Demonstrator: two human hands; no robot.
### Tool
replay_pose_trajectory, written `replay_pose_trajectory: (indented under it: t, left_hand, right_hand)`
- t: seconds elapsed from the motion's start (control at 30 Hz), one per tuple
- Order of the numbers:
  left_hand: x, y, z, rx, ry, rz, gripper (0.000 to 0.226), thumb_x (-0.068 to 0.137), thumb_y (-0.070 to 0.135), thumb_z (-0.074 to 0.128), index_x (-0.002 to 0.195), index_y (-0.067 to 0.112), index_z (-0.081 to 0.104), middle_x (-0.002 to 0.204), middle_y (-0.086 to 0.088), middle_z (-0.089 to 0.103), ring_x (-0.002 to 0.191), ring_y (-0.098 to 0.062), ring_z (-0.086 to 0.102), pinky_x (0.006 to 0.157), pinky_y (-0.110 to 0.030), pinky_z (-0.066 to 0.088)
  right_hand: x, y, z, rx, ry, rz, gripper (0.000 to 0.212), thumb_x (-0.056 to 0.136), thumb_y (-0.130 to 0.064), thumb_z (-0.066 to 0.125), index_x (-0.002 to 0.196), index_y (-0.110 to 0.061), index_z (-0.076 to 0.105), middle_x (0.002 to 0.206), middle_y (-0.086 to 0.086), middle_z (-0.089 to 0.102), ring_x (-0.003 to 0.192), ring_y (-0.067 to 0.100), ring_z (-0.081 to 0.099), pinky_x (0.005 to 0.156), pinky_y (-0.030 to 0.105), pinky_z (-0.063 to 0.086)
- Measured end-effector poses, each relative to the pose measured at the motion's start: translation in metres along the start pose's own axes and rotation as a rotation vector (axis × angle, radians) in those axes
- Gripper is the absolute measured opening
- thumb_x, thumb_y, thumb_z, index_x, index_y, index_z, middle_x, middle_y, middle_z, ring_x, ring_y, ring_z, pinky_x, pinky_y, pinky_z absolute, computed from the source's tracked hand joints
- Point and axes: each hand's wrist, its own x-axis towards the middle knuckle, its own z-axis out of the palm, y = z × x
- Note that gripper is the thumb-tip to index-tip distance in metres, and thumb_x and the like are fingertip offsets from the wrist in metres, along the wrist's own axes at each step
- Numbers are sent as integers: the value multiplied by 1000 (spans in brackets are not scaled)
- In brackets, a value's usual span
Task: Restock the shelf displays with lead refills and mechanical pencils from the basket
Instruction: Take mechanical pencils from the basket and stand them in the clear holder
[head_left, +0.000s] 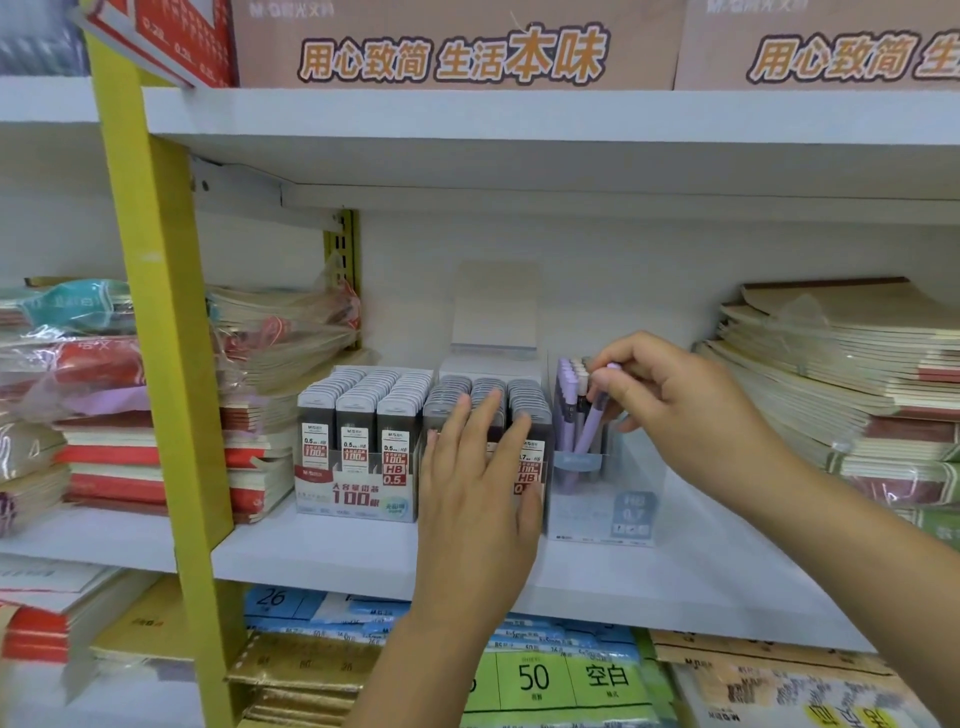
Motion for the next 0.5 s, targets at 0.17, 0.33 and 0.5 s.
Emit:
replay_pose_trajectory:
  t: [0.17, 0.33, 0.5]
  left_hand:
    - [0, -2, 1, 6, 14, 17, 58, 97, 27, 61, 151, 29, 40, 167, 8, 15, 152, -5, -8, 121, -34, -6]
    - [0, -3, 0, 5, 5, 16, 58, 96, 28, 62, 151, 29, 41, 166, 7, 18, 154, -11, -1, 123, -40, 3]
    - [0, -3, -16, -34, -8, 32, 54, 96, 24, 61, 148, 30, 45, 165, 9, 19, 154, -11, 3, 125, -40, 11]
  right_hand:
    - [3, 3, 0, 9, -9, 22, 15, 91, -32, 57, 85, -38, 44, 75, -6, 71, 70, 14, 67, 71, 48, 55]
    - [2, 6, 6, -127, -42, 19, 12, 88, -29, 66, 80, -29, 56, 79, -11, 63, 74, 3, 59, 69, 18, 46]
    - [-2, -4, 4, -265, -89, 42, 15, 94, -21, 60, 106, -29, 64, 98, -8, 45, 78, 3, 45, 65, 4, 30]
